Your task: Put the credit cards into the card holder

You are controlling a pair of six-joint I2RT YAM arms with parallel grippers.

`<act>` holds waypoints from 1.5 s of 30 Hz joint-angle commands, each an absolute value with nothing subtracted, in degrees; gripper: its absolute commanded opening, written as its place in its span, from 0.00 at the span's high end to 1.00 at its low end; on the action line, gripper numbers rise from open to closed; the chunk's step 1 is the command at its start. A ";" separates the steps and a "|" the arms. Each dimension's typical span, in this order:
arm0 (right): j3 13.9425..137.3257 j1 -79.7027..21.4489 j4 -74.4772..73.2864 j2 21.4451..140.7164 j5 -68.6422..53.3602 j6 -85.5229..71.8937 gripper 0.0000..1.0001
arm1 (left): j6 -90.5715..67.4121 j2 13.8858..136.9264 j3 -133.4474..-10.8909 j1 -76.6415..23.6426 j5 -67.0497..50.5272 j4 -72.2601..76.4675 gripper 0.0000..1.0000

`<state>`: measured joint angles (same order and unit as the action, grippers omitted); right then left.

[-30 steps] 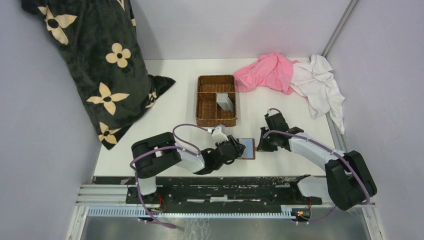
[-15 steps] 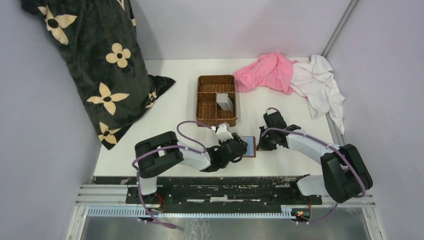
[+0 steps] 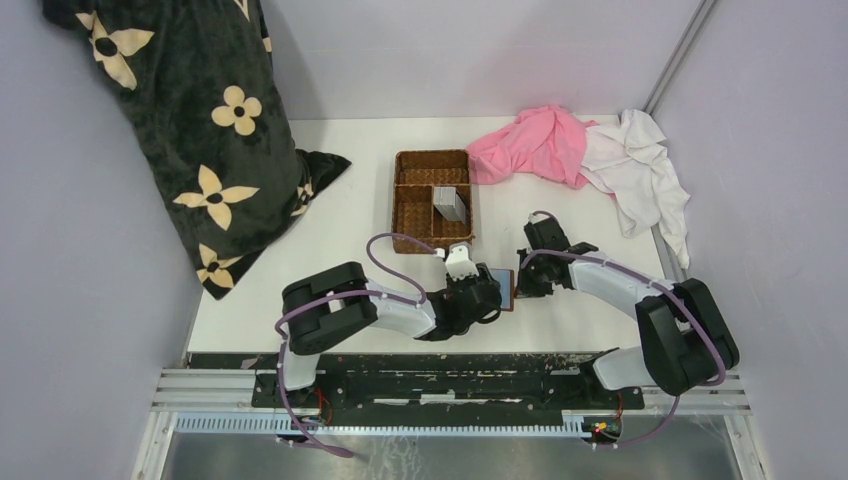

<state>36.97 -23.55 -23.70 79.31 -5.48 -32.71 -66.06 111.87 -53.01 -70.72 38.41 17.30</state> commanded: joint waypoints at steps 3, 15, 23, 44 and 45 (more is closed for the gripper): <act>40.11 -23.85 -21.89 81.78 -4.23 -31.44 0.90 | -57.64 120.59 -50.15 -72.58 31.74 -7.10 0.48; 44.00 -23.86 -23.48 85.67 -3.27 -29.12 0.90 | -57.83 117.73 -52.38 -72.78 38.45 -17.54 0.45; 43.95 -23.90 -22.69 86.99 -3.95 -28.83 0.90 | -59.43 117.11 -53.98 -72.77 38.31 -20.59 0.32; 44.99 -23.99 -20.94 88.41 -7.08 -28.83 0.91 | -66.75 108.09 -50.26 -72.92 40.07 -20.33 0.26; 45.07 -24.04 -20.92 88.31 -7.24 -28.83 0.91 | -66.30 107.38 -49.84 -72.88 39.84 -18.73 0.26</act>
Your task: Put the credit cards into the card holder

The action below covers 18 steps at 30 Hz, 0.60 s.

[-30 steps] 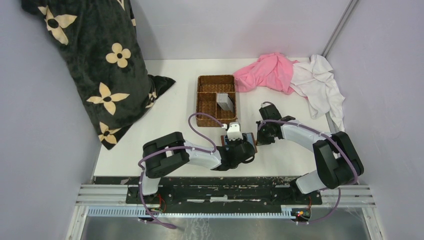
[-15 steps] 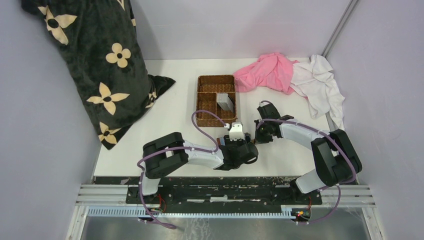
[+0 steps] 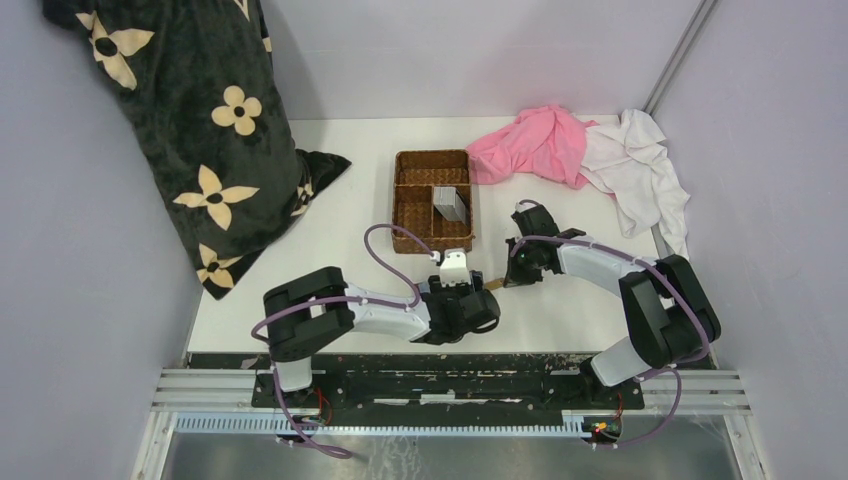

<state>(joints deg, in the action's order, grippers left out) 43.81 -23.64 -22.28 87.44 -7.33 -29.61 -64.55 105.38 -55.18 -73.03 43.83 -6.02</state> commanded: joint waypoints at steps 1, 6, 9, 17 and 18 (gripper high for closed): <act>45.19 -24.14 -20.96 88.24 -7.37 -28.83 0.91 | -66.22 106.99 -49.62 -72.86 39.70 -17.47 0.26; 45.70 -24.74 -22.23 86.55 -7.12 -28.43 0.91 | -66.20 104.56 -48.47 -72.92 39.56 -15.00 0.26; 45.62 -25.49 -23.24 84.29 -6.49 -28.52 0.90 | -67.18 102.35 -47.17 -72.95 40.09 -14.78 0.26; 48.24 -31.56 -27.67 77.27 -2.74 -29.95 0.89 | -69.76 98.10 -44.65 -72.99 41.81 -14.69 0.25; 48.87 -32.80 -28.24 76.58 -1.82 -30.35 0.89 | -69.89 98.02 -44.58 -72.93 41.76 -14.60 0.25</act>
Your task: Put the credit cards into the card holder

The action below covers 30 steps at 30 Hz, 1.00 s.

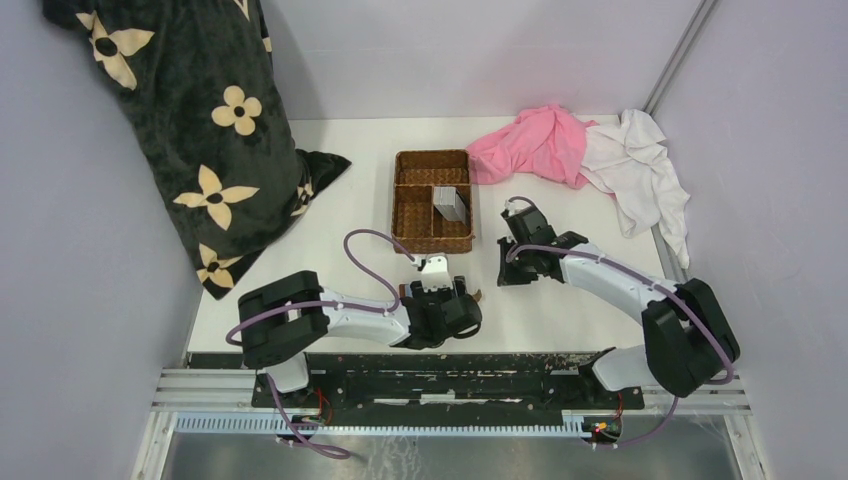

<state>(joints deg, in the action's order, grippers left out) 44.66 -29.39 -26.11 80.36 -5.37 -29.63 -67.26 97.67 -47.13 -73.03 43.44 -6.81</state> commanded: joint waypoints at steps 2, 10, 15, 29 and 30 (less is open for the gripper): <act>50.27 -35.37 -29.33 75.72 -0.24 -30.81 0.89 | -70.14 97.86 -44.50 -72.98 41.84 -14.51 0.25; 53.98 -42.14 -28.35 80.10 1.22 -33.40 0.88 | -71.40 96.24 -40.90 -73.06 41.77 -10.09 0.26; 53.99 -43.82 -24.98 85.12 0.12 -34.63 0.88 | -71.26 96.30 -39.21 -73.04 41.68 -7.28 0.27; 55.28 -46.93 -21.02 94.95 1.03 -35.77 0.90 | -70.93 98.77 -37.54 -73.04 41.60 -5.14 0.28; 55.14 -46.93 -20.89 95.43 1.05 -35.77 0.90 | -71.05 98.61 -37.58 -73.03 41.92 -5.62 0.28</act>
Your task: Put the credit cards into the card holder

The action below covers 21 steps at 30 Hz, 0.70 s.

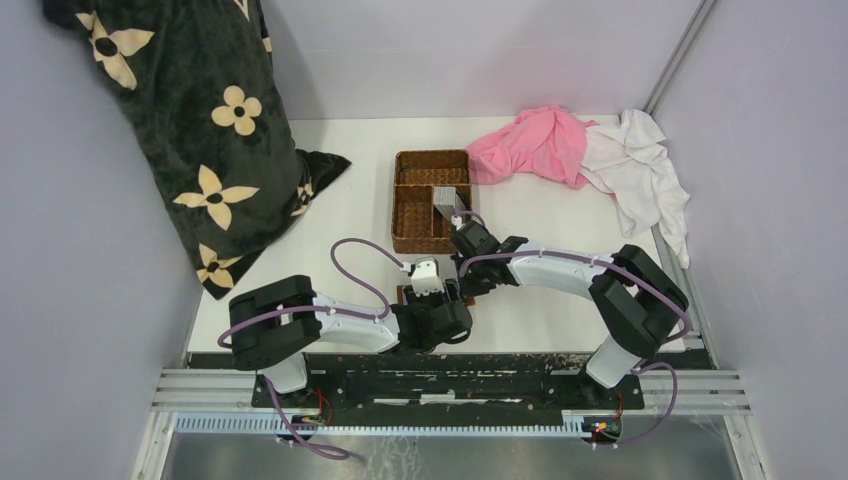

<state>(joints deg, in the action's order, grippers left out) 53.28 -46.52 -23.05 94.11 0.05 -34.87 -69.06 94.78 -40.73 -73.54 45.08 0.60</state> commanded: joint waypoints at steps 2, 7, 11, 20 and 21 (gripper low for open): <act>54.87 -46.93 -20.40 96.36 1.13 -35.83 0.90 | -71.54 98.28 -37.74 -73.06 42.89 -7.11 0.29; 53.74 -46.93 -18.77 99.15 1.27 -36.52 0.91 | -73.83 97.58 -38.26 -73.12 44.99 -11.45 0.27; 52.90 -46.93 -17.89 100.66 1.90 -37.04 0.92 | -76.48 97.13 -39.83 -73.14 46.79 -16.70 0.26; 51.98 -46.93 -17.80 102.32 2.84 -37.52 0.93 | -80.23 94.27 -43.24 -73.36 50.25 -26.79 0.23; 51.93 -46.93 -17.77 102.31 2.99 -37.51 0.93 | -80.65 93.55 -43.12 -73.38 50.65 -27.53 0.23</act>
